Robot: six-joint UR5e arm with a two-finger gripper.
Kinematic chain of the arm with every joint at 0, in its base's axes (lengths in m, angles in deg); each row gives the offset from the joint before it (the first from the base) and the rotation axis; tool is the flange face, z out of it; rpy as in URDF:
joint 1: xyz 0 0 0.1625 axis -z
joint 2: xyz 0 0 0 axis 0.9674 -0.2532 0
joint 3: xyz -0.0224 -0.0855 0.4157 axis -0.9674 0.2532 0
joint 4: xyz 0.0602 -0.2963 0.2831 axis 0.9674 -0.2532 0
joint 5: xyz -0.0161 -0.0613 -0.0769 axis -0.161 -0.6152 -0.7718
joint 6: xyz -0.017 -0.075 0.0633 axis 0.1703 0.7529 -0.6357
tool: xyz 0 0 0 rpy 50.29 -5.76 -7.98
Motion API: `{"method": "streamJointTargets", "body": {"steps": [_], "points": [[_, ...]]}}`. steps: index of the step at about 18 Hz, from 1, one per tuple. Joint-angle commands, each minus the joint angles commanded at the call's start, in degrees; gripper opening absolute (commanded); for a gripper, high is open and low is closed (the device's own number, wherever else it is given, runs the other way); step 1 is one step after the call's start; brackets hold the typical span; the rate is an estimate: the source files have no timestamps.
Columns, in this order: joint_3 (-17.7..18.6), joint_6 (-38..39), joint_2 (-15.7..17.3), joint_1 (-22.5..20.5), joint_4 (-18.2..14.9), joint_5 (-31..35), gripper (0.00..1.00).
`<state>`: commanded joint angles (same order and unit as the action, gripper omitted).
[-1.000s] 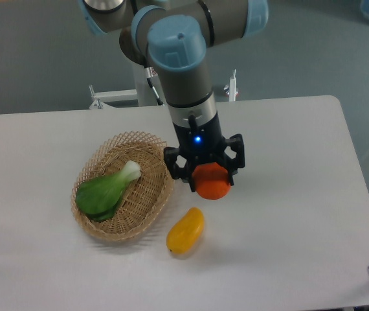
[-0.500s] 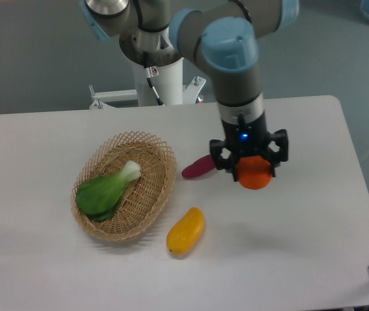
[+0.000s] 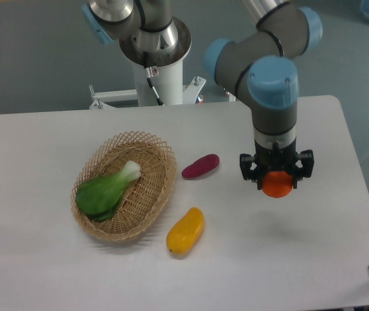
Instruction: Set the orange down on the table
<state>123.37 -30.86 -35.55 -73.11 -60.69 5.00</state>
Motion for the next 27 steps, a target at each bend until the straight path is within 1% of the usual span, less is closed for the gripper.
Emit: {"method": "streamJointTargets", "body": {"steps": [4,7,13,18,23,24,25,26,27], "points": [[0.79,0.17,-2.72,0.44,0.00,0.09,0.78],[2.54,0.17,-3.87,0.79,0.18,0.26,0.78],[2.55,0.09,-5.45,1.58,0.61,0.26,0.78],[2.55,0.09,-7.91,2.37,1.23,0.61,0.78],[2.55,0.09,-7.83,2.37,1.23,0.62,0.79],[2.29,0.00,-7.74,2.37,1.23,0.62,0.83],[2.20,-0.09,-7.65,2.37,1.23,0.53,0.96],[1.85,0.09,-7.56,2.37,1.23,0.61,1.00],[1.67,0.09,-7.48,2.37,1.23,0.62,1.00]]}}
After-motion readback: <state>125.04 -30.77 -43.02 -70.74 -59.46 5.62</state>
